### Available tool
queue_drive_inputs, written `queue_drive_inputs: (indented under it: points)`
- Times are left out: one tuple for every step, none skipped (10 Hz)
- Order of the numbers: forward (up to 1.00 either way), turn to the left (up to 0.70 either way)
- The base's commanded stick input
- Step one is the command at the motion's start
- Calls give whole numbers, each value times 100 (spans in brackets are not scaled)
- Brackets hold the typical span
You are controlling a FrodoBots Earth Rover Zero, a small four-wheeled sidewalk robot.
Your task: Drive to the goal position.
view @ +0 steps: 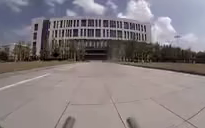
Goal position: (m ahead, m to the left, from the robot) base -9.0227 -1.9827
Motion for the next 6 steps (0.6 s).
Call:
queue_drive_inputs:
  points:
    - [70,5]
    - [70,5]
    - [70,5]
    - [70,5]
    - [70,5]
    - [70,5]
